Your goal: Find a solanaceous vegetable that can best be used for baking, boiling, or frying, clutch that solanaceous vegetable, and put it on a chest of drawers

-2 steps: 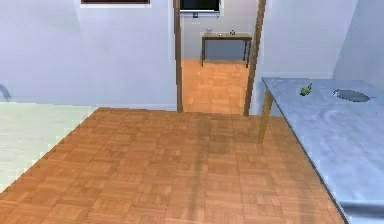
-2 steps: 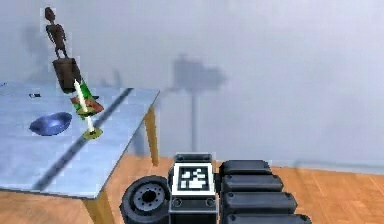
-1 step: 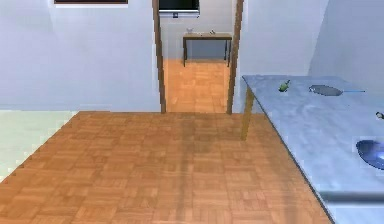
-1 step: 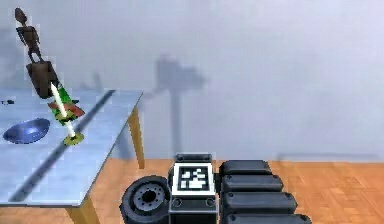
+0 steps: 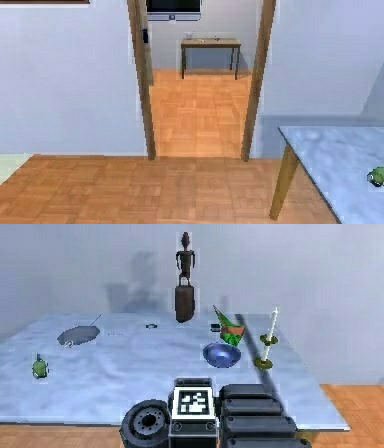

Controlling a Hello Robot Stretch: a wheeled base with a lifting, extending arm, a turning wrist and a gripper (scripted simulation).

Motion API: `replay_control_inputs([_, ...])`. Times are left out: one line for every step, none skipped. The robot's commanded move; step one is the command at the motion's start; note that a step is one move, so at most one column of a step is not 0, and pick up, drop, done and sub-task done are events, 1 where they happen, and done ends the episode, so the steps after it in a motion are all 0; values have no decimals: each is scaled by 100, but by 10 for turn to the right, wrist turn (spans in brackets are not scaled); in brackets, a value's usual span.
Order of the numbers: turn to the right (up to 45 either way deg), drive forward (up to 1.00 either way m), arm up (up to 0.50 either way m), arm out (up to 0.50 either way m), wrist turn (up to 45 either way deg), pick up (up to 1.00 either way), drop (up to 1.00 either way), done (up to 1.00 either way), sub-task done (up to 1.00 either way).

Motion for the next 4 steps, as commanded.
replay_control_inputs([0,100,0,0,0,0,0,0,0])
replay_control_inputs([30,0,0,0,0,0,0,0,0])
replay_control_inputs([0,100,0,0,0,0,0,0,0])
replay_control_inputs([-450,0,0,0,0,0,0,0,0])
